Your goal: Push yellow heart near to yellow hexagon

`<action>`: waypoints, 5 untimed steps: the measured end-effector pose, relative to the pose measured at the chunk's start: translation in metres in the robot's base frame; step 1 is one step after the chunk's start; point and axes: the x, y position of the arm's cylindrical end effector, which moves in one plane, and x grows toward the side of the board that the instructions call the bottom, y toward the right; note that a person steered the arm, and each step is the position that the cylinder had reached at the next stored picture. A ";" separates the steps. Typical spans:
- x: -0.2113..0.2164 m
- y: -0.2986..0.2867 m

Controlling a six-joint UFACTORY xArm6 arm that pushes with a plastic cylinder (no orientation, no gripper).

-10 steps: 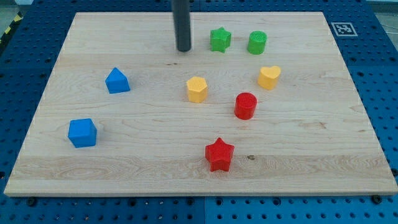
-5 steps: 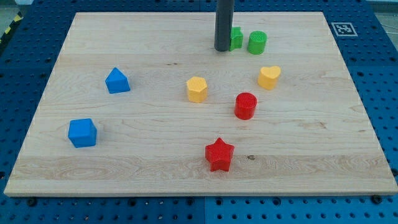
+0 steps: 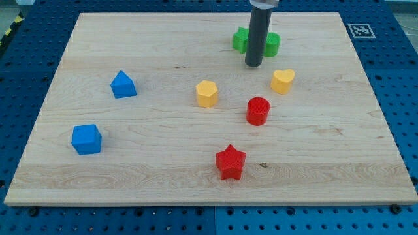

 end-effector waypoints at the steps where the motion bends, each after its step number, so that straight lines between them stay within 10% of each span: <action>1: 0.000 0.005; 5: 0.042 0.071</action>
